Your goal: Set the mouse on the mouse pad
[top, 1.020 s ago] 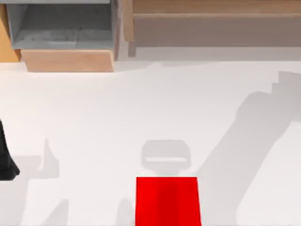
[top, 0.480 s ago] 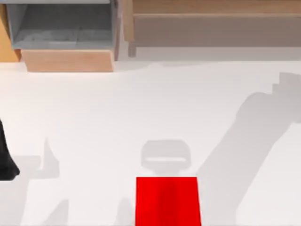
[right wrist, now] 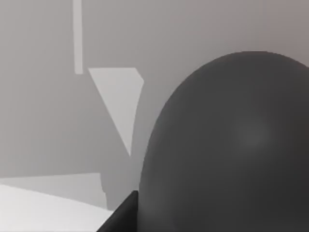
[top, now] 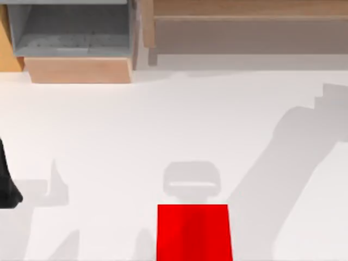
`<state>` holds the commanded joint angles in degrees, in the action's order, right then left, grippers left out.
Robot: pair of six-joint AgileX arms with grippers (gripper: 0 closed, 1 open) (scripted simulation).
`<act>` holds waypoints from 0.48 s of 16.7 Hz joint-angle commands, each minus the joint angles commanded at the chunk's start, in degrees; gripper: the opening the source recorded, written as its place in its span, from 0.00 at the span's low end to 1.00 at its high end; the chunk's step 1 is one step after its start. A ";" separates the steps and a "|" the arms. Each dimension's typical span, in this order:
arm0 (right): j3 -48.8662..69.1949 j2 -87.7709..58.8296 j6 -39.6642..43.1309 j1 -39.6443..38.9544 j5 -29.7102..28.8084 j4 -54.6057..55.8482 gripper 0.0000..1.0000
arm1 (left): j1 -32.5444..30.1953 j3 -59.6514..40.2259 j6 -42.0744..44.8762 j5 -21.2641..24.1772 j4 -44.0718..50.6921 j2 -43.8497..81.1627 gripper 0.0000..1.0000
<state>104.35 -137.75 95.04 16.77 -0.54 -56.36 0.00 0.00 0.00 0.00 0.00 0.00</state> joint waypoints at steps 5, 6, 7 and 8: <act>-0.04 2.91 -0.92 -0.03 -0.51 -2.19 0.00 | 0.00 0.00 0.00 0.00 0.00 0.00 1.00; 0.14 2.92 -0.88 -0.03 -0.50 -2.37 0.00 | 0.00 0.00 0.00 0.00 0.00 0.00 1.00; 0.90 2.98 -0.79 -0.01 -0.47 -3.12 0.00 | 0.00 0.00 0.00 0.00 0.00 0.00 1.00; 2.29 3.15 -0.72 0.02 -0.45 -4.49 0.00 | 0.00 0.00 0.00 0.00 0.00 0.00 1.00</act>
<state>106.63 -134.60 94.32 16.78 -0.99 -60.84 0.00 0.00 0.00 0.00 0.00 0.00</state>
